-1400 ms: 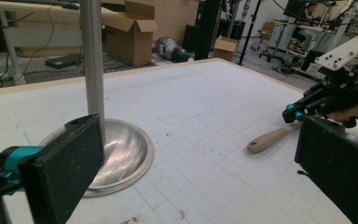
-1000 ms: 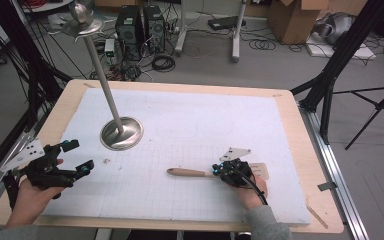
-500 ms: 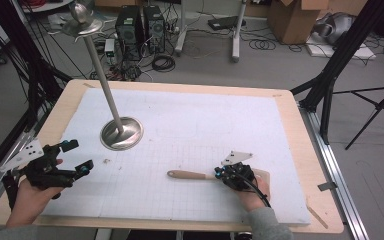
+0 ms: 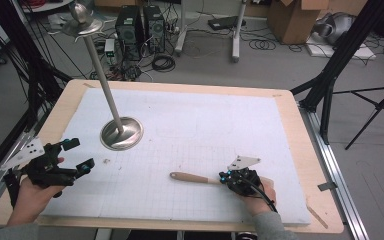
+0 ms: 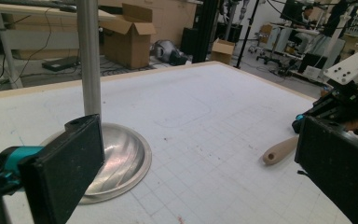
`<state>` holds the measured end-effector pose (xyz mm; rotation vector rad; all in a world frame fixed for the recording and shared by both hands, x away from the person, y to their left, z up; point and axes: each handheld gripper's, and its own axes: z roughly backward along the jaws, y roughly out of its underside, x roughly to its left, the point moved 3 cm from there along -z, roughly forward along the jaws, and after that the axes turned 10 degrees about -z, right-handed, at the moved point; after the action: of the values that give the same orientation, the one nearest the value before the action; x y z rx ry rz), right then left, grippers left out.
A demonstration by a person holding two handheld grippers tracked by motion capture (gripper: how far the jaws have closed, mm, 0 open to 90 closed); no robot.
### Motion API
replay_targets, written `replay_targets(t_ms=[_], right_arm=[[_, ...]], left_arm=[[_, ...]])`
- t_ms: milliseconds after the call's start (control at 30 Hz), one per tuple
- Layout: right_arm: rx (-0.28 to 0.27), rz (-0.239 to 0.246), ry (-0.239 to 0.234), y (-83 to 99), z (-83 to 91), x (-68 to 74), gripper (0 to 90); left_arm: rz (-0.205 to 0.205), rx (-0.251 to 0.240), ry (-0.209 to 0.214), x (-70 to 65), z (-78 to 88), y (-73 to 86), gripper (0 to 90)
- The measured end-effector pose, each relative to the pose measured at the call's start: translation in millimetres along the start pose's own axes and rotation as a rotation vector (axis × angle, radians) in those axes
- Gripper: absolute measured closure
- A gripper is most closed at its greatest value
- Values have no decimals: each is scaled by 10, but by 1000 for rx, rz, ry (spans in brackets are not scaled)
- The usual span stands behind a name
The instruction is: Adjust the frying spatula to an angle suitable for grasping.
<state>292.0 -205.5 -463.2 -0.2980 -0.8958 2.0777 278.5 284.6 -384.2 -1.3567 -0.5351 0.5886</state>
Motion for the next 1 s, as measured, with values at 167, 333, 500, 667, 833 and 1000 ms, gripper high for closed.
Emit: replay_targets(t_ms=[167,333,500,667,833,1000], right_arm=[[2,-7,2,41,43,1,900],[10,-12,5,92,103,9,900],[9,-17,-4,95,115,-1,900],[-96,22,-107,-54,177,118,900],[-108,107,-205,-161,84,356,900],[-87,143,-239,-216,-90,526,900]], left_arm=[[-1,1,9,6,-48,-4,19],[-1,1,17,4,-89,-10,19],[-4,8,22,-3,-116,-4,19],[-3,13,23,-1,-122,6,19],[-4,19,21,-12,-110,14,19],[-1,12,6,-1,-40,13,19]])
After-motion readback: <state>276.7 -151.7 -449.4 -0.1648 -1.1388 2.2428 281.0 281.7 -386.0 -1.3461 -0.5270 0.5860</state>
